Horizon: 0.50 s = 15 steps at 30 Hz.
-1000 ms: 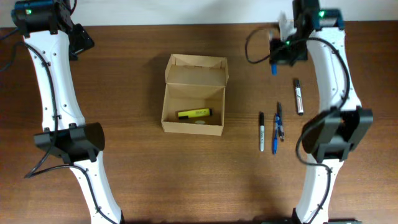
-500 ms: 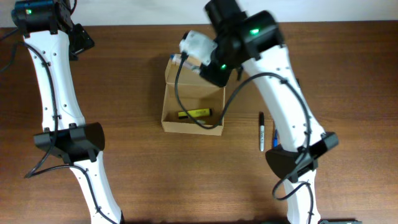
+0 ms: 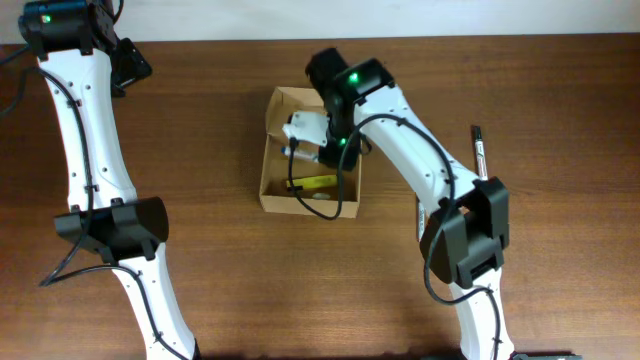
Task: Pack container
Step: 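Place the blue-capped marker into the box and release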
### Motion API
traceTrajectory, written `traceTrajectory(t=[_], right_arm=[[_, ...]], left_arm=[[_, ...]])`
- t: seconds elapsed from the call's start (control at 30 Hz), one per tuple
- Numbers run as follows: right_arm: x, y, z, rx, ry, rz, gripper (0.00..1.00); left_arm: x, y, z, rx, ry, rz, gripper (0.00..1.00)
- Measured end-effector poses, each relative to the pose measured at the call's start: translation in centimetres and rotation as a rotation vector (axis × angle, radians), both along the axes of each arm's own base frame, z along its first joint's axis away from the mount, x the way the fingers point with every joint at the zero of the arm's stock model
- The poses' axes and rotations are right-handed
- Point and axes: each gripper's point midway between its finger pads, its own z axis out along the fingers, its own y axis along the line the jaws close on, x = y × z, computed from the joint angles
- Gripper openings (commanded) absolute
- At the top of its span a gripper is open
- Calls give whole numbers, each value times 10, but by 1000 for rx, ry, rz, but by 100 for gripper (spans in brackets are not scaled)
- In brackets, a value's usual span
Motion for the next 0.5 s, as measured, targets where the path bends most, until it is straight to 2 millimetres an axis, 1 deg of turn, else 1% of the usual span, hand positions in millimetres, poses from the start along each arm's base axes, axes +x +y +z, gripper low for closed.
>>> traceTrajectory(t=[0.1, 0.2, 0.23, 0.3, 0.33, 0.37, 0.5], right_arm=[[-7, -4, -21, -19, 32, 1, 4], [-12, -7, -36, -32, 56, -3, 5], [-13, -7, -40, -33, 57, -7, 9], [-12, -7, -44, -31, 56, -20, 28], [-11, -7, -46, -29, 51, -23, 31], [-10, -6, -46, -25, 47, -35, 33], [-8, -5, -46, -22, 43, -65, 34]], left_arm=[[0, 0, 0, 0, 0, 0, 100], [0, 0, 0, 0, 0, 0, 100], [0, 0, 0, 0, 0, 0, 100], [0, 0, 0, 0, -1, 0, 100], [0, 0, 0, 0, 0, 0, 100], [0, 0, 0, 0, 0, 0, 100], [0, 0, 0, 0, 0, 0, 100]])
